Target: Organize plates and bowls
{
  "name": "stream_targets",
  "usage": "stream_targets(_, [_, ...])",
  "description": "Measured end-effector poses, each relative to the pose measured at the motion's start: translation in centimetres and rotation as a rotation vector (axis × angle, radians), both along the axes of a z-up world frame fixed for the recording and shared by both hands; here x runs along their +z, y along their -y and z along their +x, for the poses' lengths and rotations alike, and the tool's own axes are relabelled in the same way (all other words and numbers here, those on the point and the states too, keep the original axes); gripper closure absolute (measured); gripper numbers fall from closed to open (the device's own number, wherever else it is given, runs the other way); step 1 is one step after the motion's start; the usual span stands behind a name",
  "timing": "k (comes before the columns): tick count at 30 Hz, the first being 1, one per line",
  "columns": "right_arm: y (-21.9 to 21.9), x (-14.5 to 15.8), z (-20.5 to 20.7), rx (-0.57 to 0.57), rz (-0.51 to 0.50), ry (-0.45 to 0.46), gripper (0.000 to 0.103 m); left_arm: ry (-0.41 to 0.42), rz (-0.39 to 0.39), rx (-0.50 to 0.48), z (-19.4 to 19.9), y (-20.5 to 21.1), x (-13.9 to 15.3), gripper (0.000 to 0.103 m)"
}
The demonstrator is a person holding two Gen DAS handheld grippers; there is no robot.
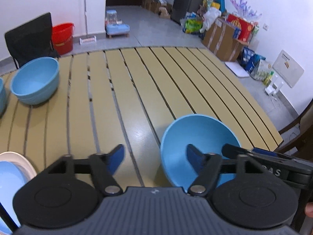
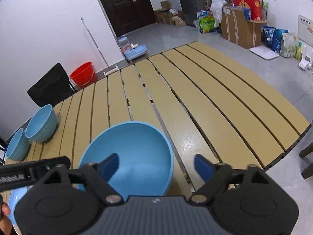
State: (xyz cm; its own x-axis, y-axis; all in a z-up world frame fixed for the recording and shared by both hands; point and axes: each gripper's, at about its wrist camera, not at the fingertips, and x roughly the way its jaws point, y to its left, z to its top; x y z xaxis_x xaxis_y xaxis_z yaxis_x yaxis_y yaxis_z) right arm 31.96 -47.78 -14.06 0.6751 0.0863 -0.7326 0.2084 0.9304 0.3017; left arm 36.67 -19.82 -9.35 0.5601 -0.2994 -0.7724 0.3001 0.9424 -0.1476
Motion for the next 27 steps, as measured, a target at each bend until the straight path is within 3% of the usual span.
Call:
stream_targets(4, [-1.0, 0.5, -1.3, 0.008, -0.039, 0.005, 0.004, 0.051, 0.008, 0.009, -1.5, -1.2, 0.8, 0.000])
stream_targets(18, [-5.3, 3.8, -6.6, 0.086, -0.147, 0.095, 0.000, 0.146, -0.034, 0.082, -6.6, -6.2, 2.3, 0.000])
stream_targets(27, [-7.8, 5.2, -8.2, 0.137, -0.145, 0.143, 0.000, 0.212, -0.024, 0.177, -9.4, -11.7, 3.9, 0.000])
